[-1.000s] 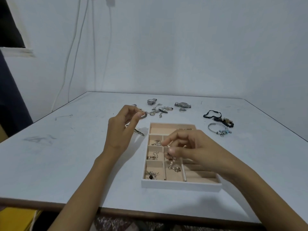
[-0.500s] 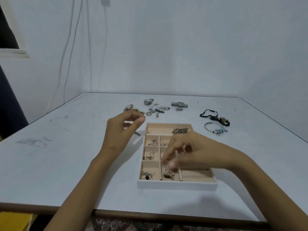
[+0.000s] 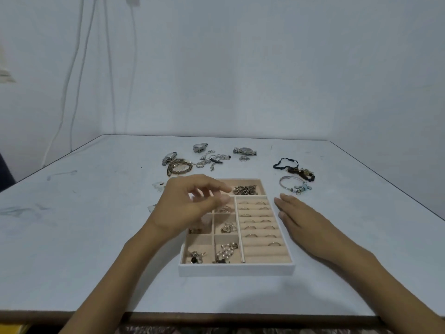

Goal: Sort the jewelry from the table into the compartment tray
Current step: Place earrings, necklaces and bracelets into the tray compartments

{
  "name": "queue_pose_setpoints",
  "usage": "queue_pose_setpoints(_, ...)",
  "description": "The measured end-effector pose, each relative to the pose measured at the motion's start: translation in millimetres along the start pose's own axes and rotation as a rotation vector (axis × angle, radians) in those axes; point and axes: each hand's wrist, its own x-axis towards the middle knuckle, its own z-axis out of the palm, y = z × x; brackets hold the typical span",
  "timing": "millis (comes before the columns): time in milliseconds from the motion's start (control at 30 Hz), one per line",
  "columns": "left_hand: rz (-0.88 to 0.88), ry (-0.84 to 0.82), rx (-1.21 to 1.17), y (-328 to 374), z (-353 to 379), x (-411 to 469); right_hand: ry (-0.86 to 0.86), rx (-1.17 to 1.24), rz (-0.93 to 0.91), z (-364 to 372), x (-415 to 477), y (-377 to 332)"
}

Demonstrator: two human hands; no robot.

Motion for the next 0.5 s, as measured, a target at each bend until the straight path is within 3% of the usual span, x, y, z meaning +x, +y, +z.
queue_pose_setpoints(300,-0.076,-0.282,0.135,27.7,33.0,-13.5,0.027,-0.044,-0.025,7.3,-2.8,1.3)
queue_pose_setpoints(500,0.035,-0.260,0.446,31.1,35.9,-18.1,0.036,-0.037,-0.031,9.1,-1.5,2.9)
